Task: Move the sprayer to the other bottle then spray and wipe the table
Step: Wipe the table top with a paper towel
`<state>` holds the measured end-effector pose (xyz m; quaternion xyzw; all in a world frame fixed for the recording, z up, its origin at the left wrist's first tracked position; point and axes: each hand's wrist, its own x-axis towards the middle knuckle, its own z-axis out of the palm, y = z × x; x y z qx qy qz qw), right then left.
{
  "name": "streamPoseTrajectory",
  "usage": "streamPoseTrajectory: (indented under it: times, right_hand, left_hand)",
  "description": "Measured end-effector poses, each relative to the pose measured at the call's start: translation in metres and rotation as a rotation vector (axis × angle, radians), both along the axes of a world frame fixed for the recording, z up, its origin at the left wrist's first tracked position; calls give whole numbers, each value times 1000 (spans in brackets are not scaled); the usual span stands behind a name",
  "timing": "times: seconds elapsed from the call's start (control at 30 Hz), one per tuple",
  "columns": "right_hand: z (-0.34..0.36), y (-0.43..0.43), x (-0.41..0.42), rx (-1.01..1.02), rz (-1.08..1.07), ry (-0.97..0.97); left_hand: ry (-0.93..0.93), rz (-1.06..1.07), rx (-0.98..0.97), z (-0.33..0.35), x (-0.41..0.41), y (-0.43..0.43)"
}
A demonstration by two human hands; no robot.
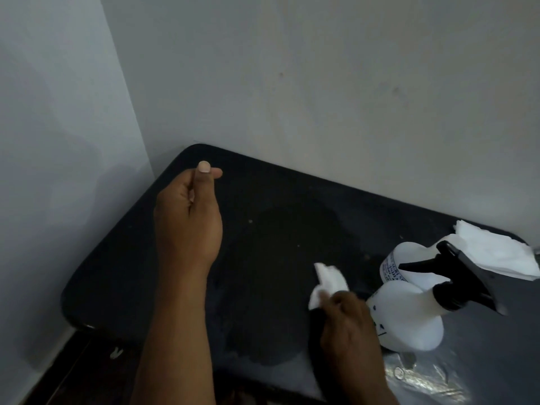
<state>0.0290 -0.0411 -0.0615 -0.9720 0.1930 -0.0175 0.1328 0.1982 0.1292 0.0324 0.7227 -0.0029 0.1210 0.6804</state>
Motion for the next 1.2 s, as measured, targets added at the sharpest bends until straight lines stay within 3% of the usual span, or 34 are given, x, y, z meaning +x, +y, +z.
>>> streamPoseTrajectory:
  times: [0.07,0.17,0.23,0.33,0.57,0.77,1.1,1.13,1.2]
  right_hand:
    - [3,-4,4,-124,-118,72]
    - [-1,4,0,-207,-97,61]
    - [-2,0,-5,-181,-73,57]
    - [-2,-13,-6,-159,-67,203]
    - [-16,-63,49,20,-323,206]
    - [-17,-84,91,38,-398,301]
    - [12,19,-23,51,-141,408]
    - [12,33,-34,30,-133,363]
    - [12,49,-48,175,-174,274]
  left_hand:
    - [-6,-12,6,1,0,-2]
    - [-10,-33,9,0,-1,-5]
    - [-12,-35,12,0,-1,-5]
    - [-3,-37,10,0,0,-2]
    - [11,-50,-8,0,0,1]
    - [27,-75,-12,0,2,-3]
    - [26,-100,-43,3,2,-6]
    - [24,-101,-44,3,1,-6]
    - [18,-101,-47,4,0,-6]
